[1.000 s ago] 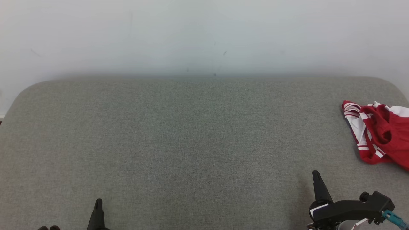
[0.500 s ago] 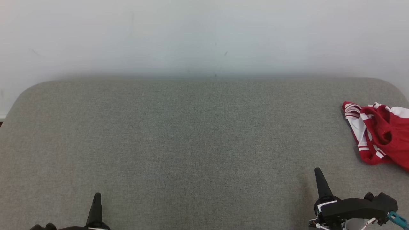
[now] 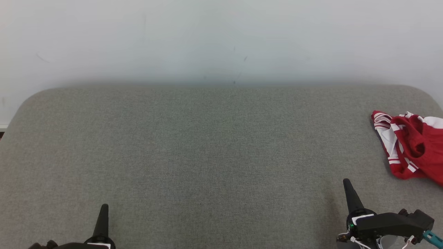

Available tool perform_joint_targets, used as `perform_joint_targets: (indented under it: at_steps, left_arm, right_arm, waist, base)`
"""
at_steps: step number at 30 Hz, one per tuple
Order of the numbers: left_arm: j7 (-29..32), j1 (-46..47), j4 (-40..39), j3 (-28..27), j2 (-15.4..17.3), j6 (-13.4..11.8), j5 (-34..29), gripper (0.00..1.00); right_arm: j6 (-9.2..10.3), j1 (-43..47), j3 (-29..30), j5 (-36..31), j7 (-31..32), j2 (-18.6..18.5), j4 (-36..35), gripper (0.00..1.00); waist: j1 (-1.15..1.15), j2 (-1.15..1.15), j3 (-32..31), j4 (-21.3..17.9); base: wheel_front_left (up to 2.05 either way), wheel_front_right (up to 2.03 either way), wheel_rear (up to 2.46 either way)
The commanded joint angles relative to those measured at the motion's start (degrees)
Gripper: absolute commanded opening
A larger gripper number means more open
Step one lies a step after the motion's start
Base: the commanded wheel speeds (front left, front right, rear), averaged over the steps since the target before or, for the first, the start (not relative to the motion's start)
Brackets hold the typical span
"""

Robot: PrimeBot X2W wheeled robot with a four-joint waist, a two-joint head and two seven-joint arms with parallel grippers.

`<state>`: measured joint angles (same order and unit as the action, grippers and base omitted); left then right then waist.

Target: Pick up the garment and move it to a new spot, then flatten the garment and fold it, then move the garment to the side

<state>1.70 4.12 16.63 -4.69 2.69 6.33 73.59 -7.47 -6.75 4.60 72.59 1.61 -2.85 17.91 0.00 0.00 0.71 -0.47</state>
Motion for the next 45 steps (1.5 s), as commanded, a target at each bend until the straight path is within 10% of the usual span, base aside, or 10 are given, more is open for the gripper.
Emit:
perform_joint_targets:
  at_steps: [1,45]
  left_arm:
    - [0.4,1.1,-0.7,-0.4,0.2,0.3,1.0,0.0]
    - [5.0,2.4,-2.7,-2.0,0.3,1.3,19.0,0.0]
  right_arm:
    - [-0.03,0.3,0.2,1.2,0.4,0.0,-0.6,0.0]
    - [-0.04,0.8,2.0,19.9,5.1,0.0,-4.1,0.0]
  waist:
    - [0.0,0.0,0.0,0.0]
    - [0.0,0.0,-0.5,0.5]
  base:
    - [0.0,0.0,0.0]
    - [0.0,0.0,0.0]
